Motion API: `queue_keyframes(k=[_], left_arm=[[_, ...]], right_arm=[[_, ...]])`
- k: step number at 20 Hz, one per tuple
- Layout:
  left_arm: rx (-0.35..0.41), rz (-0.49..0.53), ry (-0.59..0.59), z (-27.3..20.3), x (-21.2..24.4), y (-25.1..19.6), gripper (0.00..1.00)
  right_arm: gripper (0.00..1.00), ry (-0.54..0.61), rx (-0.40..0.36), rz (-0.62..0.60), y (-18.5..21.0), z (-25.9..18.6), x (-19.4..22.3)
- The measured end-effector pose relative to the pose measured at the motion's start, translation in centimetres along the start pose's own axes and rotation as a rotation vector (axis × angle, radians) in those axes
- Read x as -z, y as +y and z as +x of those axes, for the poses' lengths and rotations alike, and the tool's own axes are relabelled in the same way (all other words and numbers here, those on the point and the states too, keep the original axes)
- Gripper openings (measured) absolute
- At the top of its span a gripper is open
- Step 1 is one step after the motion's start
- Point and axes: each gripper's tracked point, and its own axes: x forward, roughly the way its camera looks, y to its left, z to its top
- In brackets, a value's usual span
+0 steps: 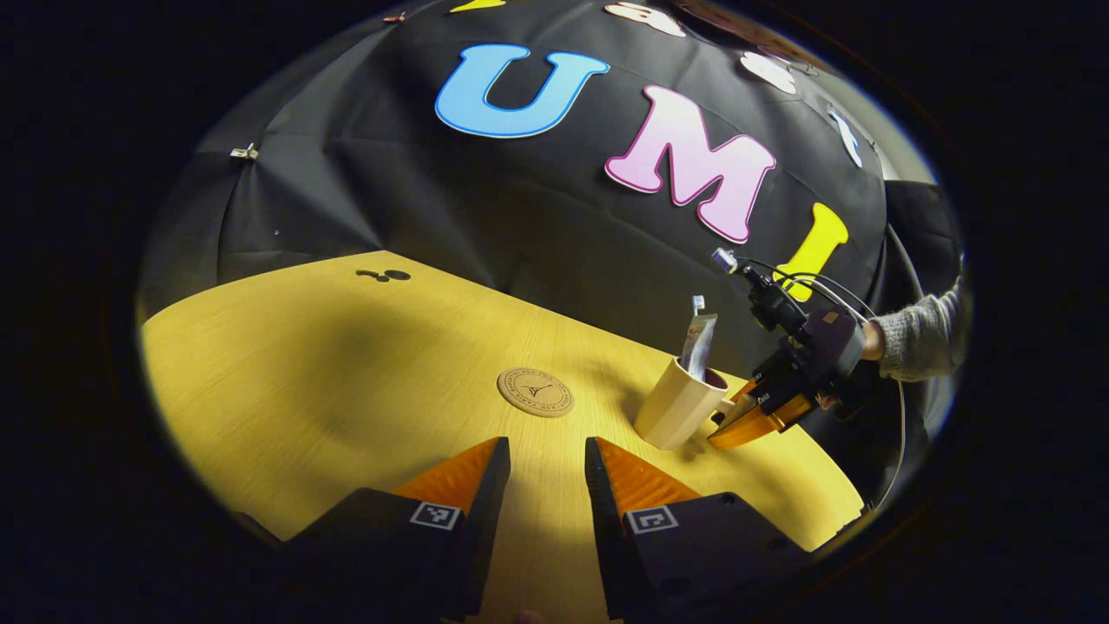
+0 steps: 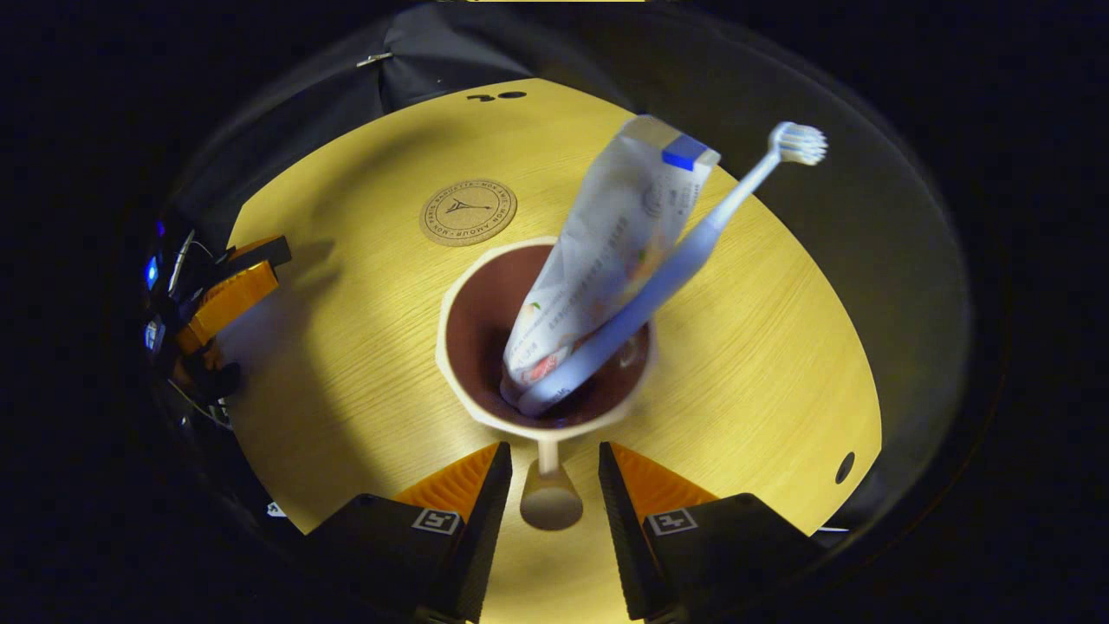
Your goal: Put the toothbrush and toothpaste on the desktop into the cup, then pick up the cup and place it on the coaster on the desktop.
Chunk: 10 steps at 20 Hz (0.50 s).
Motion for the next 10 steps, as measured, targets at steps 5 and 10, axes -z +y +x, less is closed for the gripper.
queue_keyframes(k=[5,10], left_arm=[[-0.01,0.032,0.001,0.3,-0.2,0.6,0.55],[-0.017,0.025,0.009,1.0,0.0,1.7,0.55]], right_arm=[[0.63,0.075,-0.028,-0.021,0.7,2.0,0.1],[0.48,0.114,-0.029,-0.013,0.3,2.5,0.5]])
